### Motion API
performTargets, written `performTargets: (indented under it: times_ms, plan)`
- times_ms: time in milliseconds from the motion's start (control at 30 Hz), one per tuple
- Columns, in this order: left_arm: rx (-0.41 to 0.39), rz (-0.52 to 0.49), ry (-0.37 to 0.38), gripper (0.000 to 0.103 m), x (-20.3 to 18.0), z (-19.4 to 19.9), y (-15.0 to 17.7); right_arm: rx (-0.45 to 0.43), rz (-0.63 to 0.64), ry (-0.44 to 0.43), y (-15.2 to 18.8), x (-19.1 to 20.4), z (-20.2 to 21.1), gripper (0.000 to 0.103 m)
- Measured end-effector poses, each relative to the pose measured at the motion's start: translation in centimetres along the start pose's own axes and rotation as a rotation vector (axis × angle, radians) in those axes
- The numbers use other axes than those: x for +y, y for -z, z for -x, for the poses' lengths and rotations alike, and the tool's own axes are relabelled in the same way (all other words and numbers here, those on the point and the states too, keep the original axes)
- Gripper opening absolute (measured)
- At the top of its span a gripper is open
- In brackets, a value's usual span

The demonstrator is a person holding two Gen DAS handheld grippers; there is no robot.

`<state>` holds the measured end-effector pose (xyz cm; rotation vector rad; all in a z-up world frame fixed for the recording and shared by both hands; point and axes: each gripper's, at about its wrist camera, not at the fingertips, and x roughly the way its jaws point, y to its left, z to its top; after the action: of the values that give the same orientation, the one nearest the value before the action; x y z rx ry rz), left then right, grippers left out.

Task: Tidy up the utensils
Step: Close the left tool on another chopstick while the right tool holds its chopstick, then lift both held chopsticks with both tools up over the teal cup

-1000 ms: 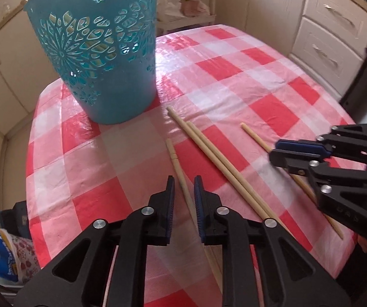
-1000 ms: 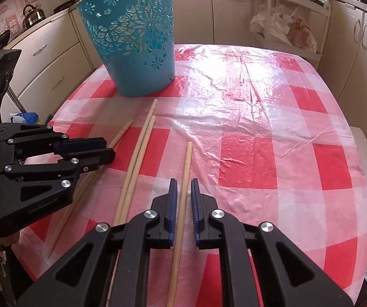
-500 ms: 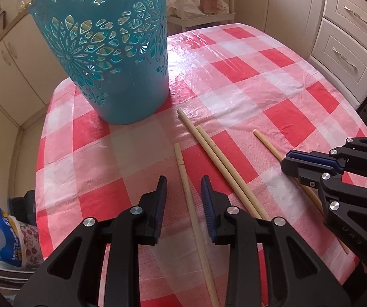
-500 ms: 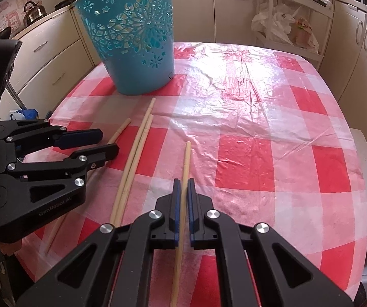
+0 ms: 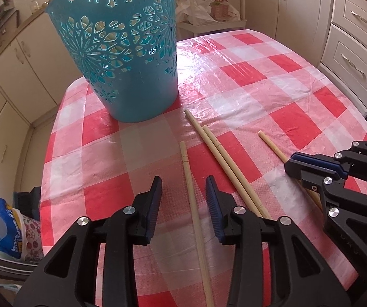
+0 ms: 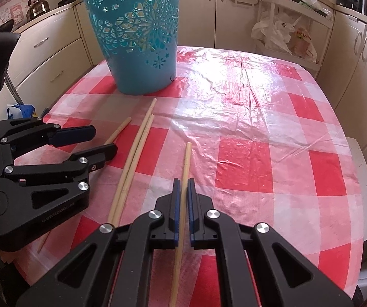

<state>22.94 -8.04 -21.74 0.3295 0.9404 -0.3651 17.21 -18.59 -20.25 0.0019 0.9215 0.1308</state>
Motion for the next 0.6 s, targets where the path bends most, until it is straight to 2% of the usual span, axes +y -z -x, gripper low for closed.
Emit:
performTargets:
  times_ms: [33, 100, 167, 267, 600]
  plan:
    - [-0.003, 0.004, 0.021, 0.016, -0.1, 0.1, 0.1, -0.004, -0.008, -0.001, 0.0, 0.0, 0.0, 0.006]
    - [-0.006, 0.0, 0.026, 0.005, -0.5, 0.2, 0.2, 0.0, -0.059, -0.038, 0.1, -0.6, 0.1, 0.006]
    - [-0.008, 0.007, 0.047, 0.005, -0.7, 0.4, 0.3, 0.018, -0.159, -0.132, 0.1, -1.8, 0.2, 0.006]
    - [-0.034, 0.019, 0.042, 0.005, -0.4, 1.5, 0.6, 0.0, -0.246, -0.216, 0.1, -2.7, 1.0, 0.006]
    - [-0.145, 0.06, 0.035, 0.005, 1.5, 6.7, -0.1, -0.134, -0.307, -0.325, -1.8, -1.8, 5.4, 0.006]
